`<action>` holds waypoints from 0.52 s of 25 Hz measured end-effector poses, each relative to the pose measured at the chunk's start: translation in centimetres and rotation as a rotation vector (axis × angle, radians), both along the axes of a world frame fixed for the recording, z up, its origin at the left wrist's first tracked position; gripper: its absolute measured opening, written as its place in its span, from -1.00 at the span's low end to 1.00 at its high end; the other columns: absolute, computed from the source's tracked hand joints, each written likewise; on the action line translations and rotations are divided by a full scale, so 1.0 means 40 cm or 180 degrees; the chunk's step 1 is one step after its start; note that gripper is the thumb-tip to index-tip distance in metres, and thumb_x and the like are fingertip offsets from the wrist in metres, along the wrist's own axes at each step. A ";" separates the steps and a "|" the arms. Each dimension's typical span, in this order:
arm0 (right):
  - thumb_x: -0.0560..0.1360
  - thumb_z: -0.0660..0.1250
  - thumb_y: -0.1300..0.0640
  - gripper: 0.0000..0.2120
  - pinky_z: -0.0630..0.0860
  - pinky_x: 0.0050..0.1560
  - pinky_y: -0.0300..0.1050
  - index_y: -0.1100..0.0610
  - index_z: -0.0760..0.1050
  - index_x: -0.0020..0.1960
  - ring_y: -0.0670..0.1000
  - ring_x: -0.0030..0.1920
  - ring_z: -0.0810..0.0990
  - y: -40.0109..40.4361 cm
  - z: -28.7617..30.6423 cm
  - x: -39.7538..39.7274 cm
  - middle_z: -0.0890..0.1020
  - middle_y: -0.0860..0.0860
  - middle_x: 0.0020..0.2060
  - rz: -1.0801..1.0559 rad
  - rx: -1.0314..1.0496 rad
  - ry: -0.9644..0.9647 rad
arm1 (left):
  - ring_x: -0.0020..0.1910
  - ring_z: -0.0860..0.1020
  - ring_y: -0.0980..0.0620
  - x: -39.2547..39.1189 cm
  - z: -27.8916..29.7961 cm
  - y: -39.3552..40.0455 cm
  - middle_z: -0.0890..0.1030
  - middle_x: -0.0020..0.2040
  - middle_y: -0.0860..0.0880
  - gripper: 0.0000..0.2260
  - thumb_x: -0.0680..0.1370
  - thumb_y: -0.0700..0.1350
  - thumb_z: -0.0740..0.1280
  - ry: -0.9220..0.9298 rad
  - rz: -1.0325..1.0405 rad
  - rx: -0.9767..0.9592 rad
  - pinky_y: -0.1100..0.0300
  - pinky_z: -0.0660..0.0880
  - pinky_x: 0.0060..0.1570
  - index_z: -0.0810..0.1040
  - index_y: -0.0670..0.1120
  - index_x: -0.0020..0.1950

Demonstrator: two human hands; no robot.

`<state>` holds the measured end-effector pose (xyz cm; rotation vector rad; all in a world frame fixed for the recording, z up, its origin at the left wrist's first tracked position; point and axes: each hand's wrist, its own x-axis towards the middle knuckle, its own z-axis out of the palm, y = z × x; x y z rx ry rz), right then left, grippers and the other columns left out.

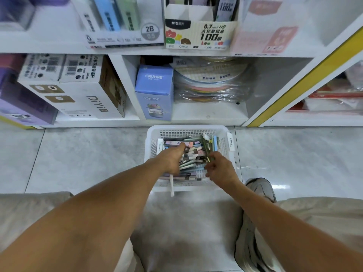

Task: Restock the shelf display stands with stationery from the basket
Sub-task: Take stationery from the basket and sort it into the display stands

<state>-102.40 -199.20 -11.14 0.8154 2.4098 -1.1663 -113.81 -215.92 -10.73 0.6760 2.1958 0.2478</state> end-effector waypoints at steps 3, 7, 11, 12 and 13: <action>0.51 0.27 0.32 -0.67 0.65 0.03 0.09 0.05 0.47 0.23 0.10 0.02 0.59 -0.022 -0.013 0.005 0.59 0.03 0.02 0.0137 0.0196 -0.0107 | -0.18 0.55 -0.04 0.001 -0.007 -0.007 0.51 -0.11 -0.06 -0.18 0.37 -0.29 0.45 0.0020 0.0085 0.0160 0.10 0.50 -0.31 0.08 0.09 0.47; 0.53 0.27 0.28 -0.69 0.63 0.08 0.11 0.04 0.48 0.23 0.13 0.05 0.59 -0.035 -0.026 0.011 0.60 0.07 0.03 0.0145 0.0229 -0.0284 | -0.25 0.53 0.03 -0.038 0.000 -0.014 0.50 -0.18 -0.05 -0.32 0.41 -0.24 0.43 -0.0064 0.0314 0.0546 0.17 0.40 -0.42 0.16 0.03 0.41; 0.56 0.25 0.27 -0.76 0.65 0.03 0.10 0.07 0.50 0.19 0.17 0.05 0.62 -0.030 -0.025 -0.001 0.62 0.15 0.10 0.0218 0.0233 -0.0306 | -0.17 0.60 -0.04 -0.054 0.013 -0.014 0.56 -0.06 -0.10 -0.36 0.39 -0.24 0.44 -0.0403 0.0122 0.0388 -0.01 0.62 -0.26 0.21 0.04 0.37; 0.56 0.25 0.27 -0.77 0.65 0.03 0.10 0.08 0.51 0.18 0.18 0.05 0.63 -0.028 -0.022 -0.003 0.63 0.17 0.11 0.0222 0.0232 -0.0288 | -0.17 0.62 -0.05 -0.053 0.014 -0.016 0.58 -0.06 -0.11 -0.40 0.39 -0.24 0.44 -0.0459 0.0090 0.0389 -0.05 0.63 -0.22 0.27 0.04 0.34; 0.56 0.24 0.28 -0.77 0.65 0.02 0.10 0.09 0.52 0.17 0.20 0.06 0.63 -0.026 -0.019 -0.005 0.63 0.18 0.12 0.0202 0.0219 -0.0270 | -0.16 0.64 -0.06 -0.052 0.014 -0.020 0.60 -0.05 -0.12 -0.44 0.38 -0.25 0.43 -0.0515 0.0075 0.0401 -0.05 0.64 -0.20 0.32 0.03 0.30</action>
